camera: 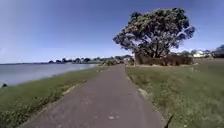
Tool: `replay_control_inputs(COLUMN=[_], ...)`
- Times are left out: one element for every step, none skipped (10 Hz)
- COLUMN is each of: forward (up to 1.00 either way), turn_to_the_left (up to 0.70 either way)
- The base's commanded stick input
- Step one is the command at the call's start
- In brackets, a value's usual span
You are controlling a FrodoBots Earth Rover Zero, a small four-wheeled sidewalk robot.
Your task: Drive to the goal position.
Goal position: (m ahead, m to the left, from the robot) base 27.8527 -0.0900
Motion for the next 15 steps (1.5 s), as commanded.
replay_control_inputs(forward=[0.70,0.70,0.70,0.70,0.70,0.70,0.70,0.70,0.70,0.70,0.70,0.70,0.70,0.70,0.70], turn_to_the_left=[0.00,0.00,0.00,0.00,-0.22,-0.03,0.00,0.00,0.00,0.00,0.00,0.00,0.00,0.00,0.00])
